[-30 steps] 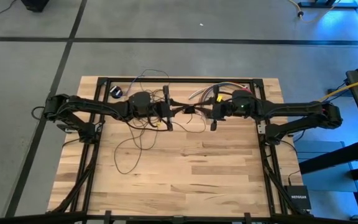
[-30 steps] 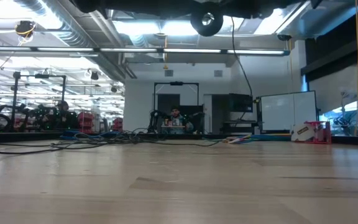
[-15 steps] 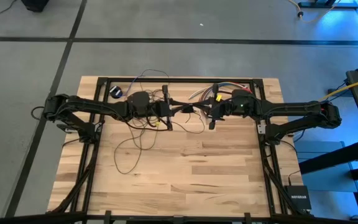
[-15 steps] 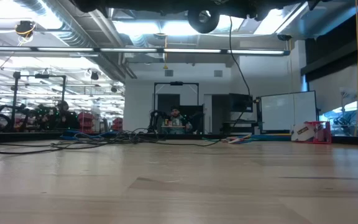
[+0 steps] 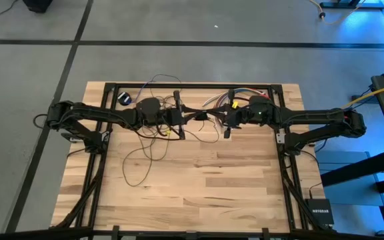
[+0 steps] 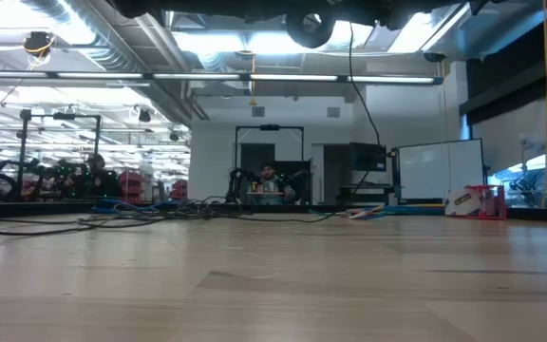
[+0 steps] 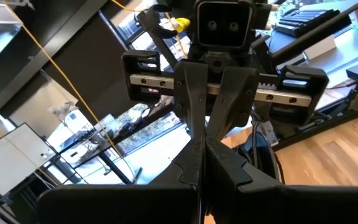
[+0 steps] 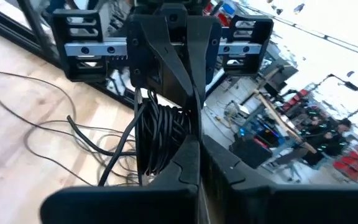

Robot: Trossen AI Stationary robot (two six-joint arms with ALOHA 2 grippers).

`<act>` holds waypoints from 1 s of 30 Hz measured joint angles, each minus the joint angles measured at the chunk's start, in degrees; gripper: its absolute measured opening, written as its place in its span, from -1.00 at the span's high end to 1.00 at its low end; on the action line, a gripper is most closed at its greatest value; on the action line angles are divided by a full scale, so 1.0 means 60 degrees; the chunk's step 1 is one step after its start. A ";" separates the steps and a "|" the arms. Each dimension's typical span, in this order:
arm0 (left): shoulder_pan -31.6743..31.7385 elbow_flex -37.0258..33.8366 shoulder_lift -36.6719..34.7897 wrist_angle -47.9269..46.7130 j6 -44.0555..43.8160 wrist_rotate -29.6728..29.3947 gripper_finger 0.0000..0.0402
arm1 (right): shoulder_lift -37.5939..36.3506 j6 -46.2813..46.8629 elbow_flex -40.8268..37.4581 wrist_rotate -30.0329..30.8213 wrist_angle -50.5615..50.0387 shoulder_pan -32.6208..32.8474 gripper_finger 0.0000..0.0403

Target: Coiling cords

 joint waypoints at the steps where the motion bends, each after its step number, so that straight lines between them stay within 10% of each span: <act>1: 0.0000 0.0004 0.0000 0.0032 -0.0036 0.0000 0.97 | 0.0000 -0.0054 0.0000 0.0193 0.0010 0.0005 0.98; 13: 0.0022 0.0004 0.0010 0.0000 -0.1234 -0.0040 0.92 | 0.0011 -0.0239 0.0000 0.0852 0.0014 0.0012 0.98; 30: 0.0011 0.0011 0.0018 0.0194 -0.1254 -0.2136 0.16 | 0.0011 -0.0841 0.0004 0.2899 0.0557 0.0005 0.98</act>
